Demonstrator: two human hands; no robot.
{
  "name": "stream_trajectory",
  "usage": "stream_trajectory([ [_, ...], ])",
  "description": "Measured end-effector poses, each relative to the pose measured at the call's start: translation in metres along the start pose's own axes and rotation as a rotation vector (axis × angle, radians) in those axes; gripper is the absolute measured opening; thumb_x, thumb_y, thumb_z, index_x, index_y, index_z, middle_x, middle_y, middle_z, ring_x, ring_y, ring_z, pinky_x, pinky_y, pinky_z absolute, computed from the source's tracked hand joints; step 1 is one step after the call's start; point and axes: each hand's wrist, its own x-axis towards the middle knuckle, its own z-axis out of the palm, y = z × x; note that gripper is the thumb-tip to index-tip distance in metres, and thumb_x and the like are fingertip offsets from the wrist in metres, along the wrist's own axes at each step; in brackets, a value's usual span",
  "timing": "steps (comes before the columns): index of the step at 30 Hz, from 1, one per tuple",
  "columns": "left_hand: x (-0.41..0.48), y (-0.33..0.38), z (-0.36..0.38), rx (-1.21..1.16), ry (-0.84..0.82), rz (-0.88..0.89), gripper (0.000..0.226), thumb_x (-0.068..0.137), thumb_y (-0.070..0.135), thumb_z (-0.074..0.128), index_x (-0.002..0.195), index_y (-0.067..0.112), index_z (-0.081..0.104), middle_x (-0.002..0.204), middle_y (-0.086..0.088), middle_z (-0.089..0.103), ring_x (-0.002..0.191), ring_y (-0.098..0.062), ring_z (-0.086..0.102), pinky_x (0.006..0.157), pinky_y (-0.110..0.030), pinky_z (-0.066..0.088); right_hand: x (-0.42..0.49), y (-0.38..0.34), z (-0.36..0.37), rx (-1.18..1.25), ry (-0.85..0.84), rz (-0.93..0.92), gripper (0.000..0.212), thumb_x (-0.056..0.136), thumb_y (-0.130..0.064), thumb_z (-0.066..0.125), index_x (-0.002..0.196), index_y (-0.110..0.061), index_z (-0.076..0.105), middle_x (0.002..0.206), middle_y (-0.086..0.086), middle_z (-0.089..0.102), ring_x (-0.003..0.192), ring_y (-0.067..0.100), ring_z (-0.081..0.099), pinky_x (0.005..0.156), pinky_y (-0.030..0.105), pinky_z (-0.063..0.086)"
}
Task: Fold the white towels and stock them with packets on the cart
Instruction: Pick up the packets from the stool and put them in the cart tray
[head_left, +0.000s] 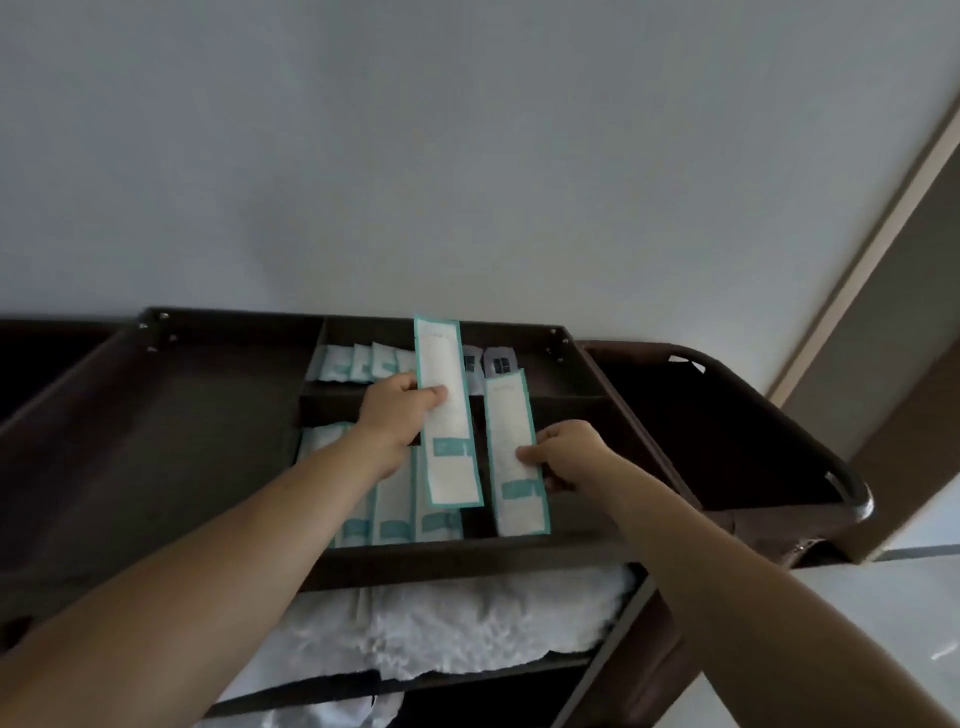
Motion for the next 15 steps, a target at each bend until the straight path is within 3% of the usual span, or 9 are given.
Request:
stream_trajectory([
  [4,0.004,0.001,-0.008,-0.002,0.092,0.018,0.004,0.086,0.01,0.071,0.089,0.008,0.068,0.096,-0.01,0.073,0.091,-0.029,0.071,0.087,-0.046,0.058,0.011,0.012,0.011,-0.072,-0.133,0.036,0.019,0.079,-0.007,0.08,0.078,-0.002,0.062,0.076,0.015,0.066,0.046,0.017,0.058,0.046,0.027,0.049],
  [7,0.001,0.002,-0.007,-0.001,0.133,0.022,0.003,0.089,0.008,0.069,0.091,0.01,0.068,0.101,-0.009,0.072,0.088,-0.025,0.07,0.082,-0.039,0.058,0.011,0.019,0.012,-0.175,-0.233,0.072,0.02,0.081,-0.004,0.078,0.089,0.007,0.063,0.075,0.017,0.064,0.043,0.018,0.056,0.043,0.027,0.047],
  [10,-0.001,0.003,-0.001,0.003,0.176,0.029,0.005,0.088,0.008,0.07,0.09,0.011,0.068,0.102,-0.011,0.072,0.086,-0.024,0.07,0.078,-0.037,0.058,0.012,0.018,0.009,-0.126,-0.281,0.085,0.016,0.084,0.002,0.073,0.079,0.003,0.058,0.07,0.014,0.059,0.041,0.018,0.055,0.039,0.024,0.047],
  [13,-0.007,0.001,0.006,0.024,0.193,0.023,0.006,0.088,0.008,0.07,0.088,0.014,0.068,0.102,-0.01,0.072,0.088,-0.026,0.07,0.081,-0.04,0.058,0.016,0.021,0.01,-0.132,-0.29,0.077,0.015,0.086,0.001,0.071,0.081,0.004,0.057,0.082,0.022,0.065,0.052,0.026,0.063,0.055,0.04,0.06],
  [15,-0.012,0.002,0.012,0.046,0.191,0.03,0.007,0.089,0.008,0.069,0.088,0.015,0.068,0.1,-0.007,0.072,0.09,-0.024,0.07,0.082,-0.039,0.058,0.018,0.02,0.012,-0.181,-0.292,0.066,0.021,0.085,-0.01,0.074,0.089,0.005,0.06,0.09,0.022,0.069,0.065,0.034,0.069,0.068,0.049,0.061],
])
